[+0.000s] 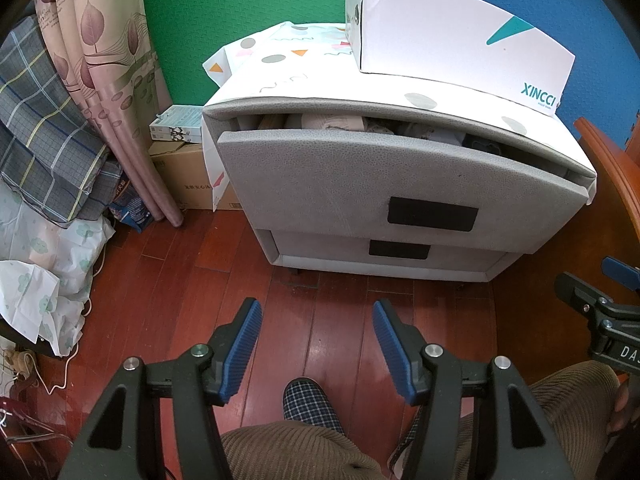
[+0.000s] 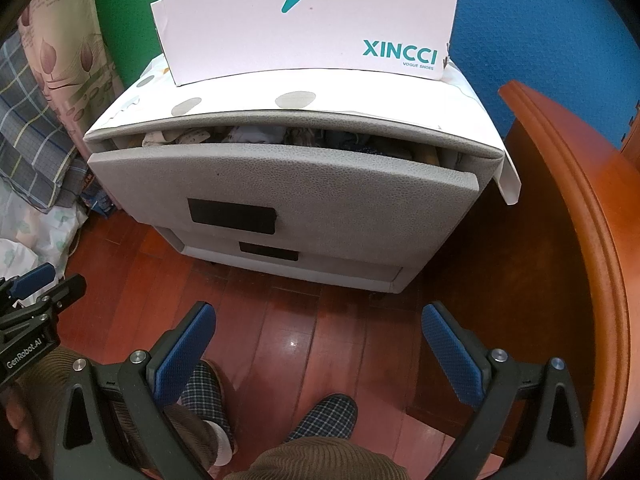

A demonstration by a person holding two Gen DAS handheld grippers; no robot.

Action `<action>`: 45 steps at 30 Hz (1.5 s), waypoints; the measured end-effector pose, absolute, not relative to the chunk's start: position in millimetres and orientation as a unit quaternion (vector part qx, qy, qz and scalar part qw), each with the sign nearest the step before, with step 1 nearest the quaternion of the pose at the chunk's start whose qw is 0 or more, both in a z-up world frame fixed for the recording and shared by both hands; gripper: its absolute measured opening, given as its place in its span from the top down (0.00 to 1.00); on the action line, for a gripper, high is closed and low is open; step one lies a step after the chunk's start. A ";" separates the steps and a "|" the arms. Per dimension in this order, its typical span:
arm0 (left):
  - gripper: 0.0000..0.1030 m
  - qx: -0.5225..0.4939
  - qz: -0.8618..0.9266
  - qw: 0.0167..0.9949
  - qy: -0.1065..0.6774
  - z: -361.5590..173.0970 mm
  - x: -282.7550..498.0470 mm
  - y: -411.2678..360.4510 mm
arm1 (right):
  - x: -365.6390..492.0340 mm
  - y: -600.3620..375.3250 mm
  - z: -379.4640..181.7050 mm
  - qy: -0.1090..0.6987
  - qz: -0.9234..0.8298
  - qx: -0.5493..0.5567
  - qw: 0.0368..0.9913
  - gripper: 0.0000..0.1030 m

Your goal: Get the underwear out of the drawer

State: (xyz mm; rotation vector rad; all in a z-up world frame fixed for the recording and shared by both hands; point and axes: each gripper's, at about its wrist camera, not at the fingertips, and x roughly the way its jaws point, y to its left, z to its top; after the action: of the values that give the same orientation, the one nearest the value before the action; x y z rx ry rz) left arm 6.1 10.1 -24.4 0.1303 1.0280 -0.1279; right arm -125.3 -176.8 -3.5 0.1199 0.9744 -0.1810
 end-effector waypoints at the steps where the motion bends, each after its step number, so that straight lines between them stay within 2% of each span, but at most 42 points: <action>1: 0.42 0.062 -0.061 0.867 0.491 -24.3 6.1 10.4 | -124.3 -179.1 0.1 0.471 -0.085 0.061 0.876 0.01; 12: 0.42 0.045 -0.057 0.870 0.488 -18.5 9.4 16.3 | -126.6 -182.3 0.0 0.463 -0.089 0.061 0.880 0.01; 22: 0.42 -0.059 -0.054 0.869 0.488 -2.7 53.5 42.8 | -129.2 -193.5 -1.1 0.454 -0.087 0.095 0.881 0.01; 32: 0.42 -0.165 -0.045 0.852 0.495 -9.0 115.3 62.7 | -130.7 -200.5 -3.7 0.452 -0.083 0.123 0.880 0.01; 36: 0.35 -0.175 -0.044 0.845 0.504 -17.2 136.5 61.0 | -130.1 -200.4 -4.5 0.458 -0.079 0.128 0.876 0.01; 45: 0.31 -0.188 -0.037 0.835 0.515 -36.0 163.1 61.6 | -130.9 -204.5 -7.2 0.456 -0.081 0.136 0.876 0.01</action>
State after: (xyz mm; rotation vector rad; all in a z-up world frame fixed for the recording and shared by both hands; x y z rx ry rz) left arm 163.1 61.6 -36.0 -0.3985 1.0915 -0.0787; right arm -130.9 -204.5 -7.2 0.2842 0.9525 -0.1693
